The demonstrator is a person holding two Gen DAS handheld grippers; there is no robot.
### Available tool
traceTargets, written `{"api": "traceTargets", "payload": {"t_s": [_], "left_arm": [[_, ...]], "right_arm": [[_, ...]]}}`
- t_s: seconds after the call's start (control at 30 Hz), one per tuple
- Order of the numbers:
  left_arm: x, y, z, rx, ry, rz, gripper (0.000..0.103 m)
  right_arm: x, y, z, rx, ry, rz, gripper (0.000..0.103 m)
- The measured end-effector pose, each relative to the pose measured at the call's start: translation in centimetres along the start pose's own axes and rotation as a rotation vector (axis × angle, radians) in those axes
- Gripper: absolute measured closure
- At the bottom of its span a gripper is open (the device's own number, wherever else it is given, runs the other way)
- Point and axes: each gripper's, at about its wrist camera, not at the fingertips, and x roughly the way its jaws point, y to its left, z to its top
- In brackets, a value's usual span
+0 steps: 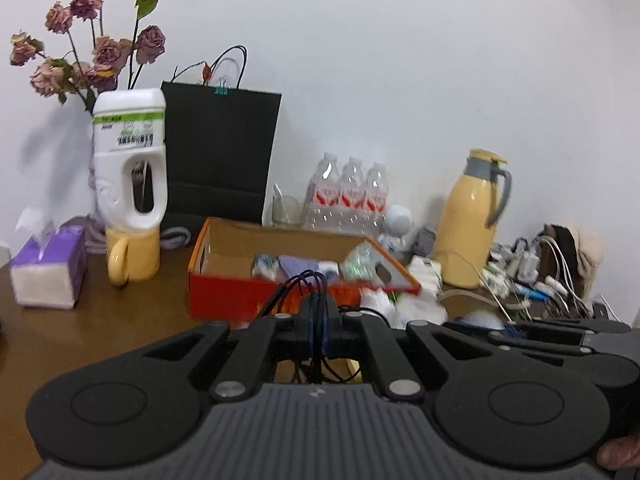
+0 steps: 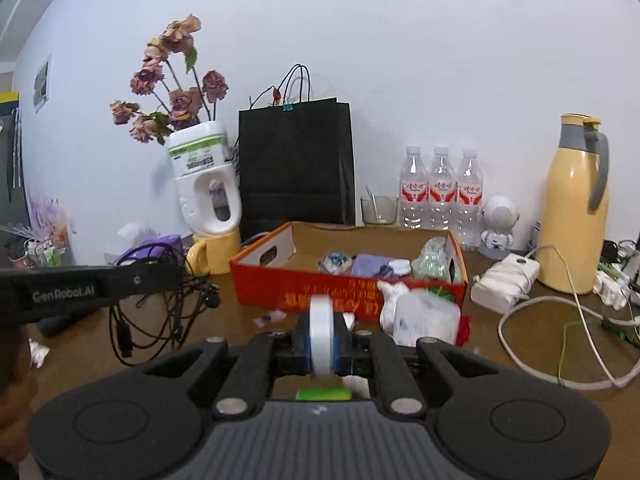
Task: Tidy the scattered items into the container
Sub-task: 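Carry the black cable toward the box while the right gripper grasps the white round lid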
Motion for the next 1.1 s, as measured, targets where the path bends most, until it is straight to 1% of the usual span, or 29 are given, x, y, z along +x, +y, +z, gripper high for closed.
{"api": "traceTargets", "payload": {"t_s": [0.1,0.17,0.23,0.27,0.33,0.37,0.43,0.5,0.57,0.63,0.67,0.7,0.73,0.77,0.8,0.83,0.87,0.9,0.97,1.0,1.07,1.1], "left_arm": [[3.1,0.9,2.6,0.01,-0.028,0.011,0.098],[5.7,1.7,5.1,-0.004,-0.038,-0.008,0.098],[8.8,2.4,7.8,-0.012,-0.04,-0.019,0.098],[10.1,2.8,8.6,-0.015,-0.045,-0.004,0.098],[12.7,3.5,9.9,-0.013,-0.028,0.027,0.098],[13.6,4.1,10.3,-0.038,-0.011,0.032,0.098],[14.0,5.1,10.1,-0.066,0.012,-0.001,0.098],[13.5,5.6,9.0,-0.035,0.012,-0.003,0.098],[12.8,5.9,7.7,-0.004,0.035,-0.008,0.098],[12.1,6.1,6.2,-0.003,0.079,-0.037,0.098],[11.7,6.1,5.5,-0.001,0.098,-0.054,0.098],[11.2,6.0,5.0,0.004,0.104,-0.063,0.098],[10.7,5.9,4.4,0.006,0.106,-0.064,0.098],[10.2,5.9,4.0,0.003,0.109,-0.061,0.098],[9.7,6.1,3.7,-0.008,0.108,-0.054,0.098],[9.3,6.2,3.4,-0.031,0.106,-0.047,0.098],[8.8,6.4,3.2,-0.052,0.106,-0.046,0.098],[8.4,6.5,3.1,-0.069,0.105,-0.044,0.098],[7.6,6.7,3.0,-0.091,0.099,-0.036,0.098],[7.1,6.6,2.9,-0.097,0.097,-0.034,0.098],[6.2,6.7,2.6,-0.116,0.098,-0.029,0.098],[5.8,6.7,2.5,-0.12,0.1,-0.025,0.098]], "right_arm": [[2.7,-1.5,2.6,0.001,-0.011,0.011,0.096],[5.0,-2.8,4.9,-0.011,-0.019,0.028,0.1],[7.7,-4.3,7.2,-0.031,-0.021,0.011,0.101],[9.2,-5.1,8.2,-0.037,-0.009,0.006,0.102],[11.8,-6.8,9.8,-0.038,0.024,-0.022,0.102],[12.5,-7.7,10.2,-0.025,0.042,-0.031,0.102],[12.2,-9.1,10.0,-0.016,0.065,0.002,0.101],[10.3,-9.8,8.5,-0.022,0.095,0.072,0.092],[8.6,-9.7,6.0,-0.03,0.143,0.141,0.089],[7.1,-9.1,2.6,-0.045,0.238,0.186,0.089],[6.4,-8.7,0.7,-0.056,0.289,0.189,0.089],[5.6,-8.3,-0.8,-0.062,0.32,0.184,0.087],[4.7,-7.9,-2.3,-0.055,0.336,0.18,0.087],[3.5,-7.5,-3.2,-0.05,0.316,0.189,0.084],[2.7,-7.0,-3.8,-0.041,0.318,0.207,0.071],[2.2,-6.6,-4.2,-0.028,0.338,0.21,0.065],[1.6,-6.1,-4.6,-0.029,0.334,0.204,0.058],[0.8,-5.6,-5.0,-0.035,0.308,0.195,0.051],[0.2,-4.7,-5.6,-0.07,0.31,0.184,0.048],[0.4,-4.4,-6.1,-0.085,0.321,0.176,0.049],[1.2,-4.1,-6.7,-0.104,0.354,0.122,0.051],[1.6,-4.0,-7.0,-0.114,0.356,0.097,0.054]]}}
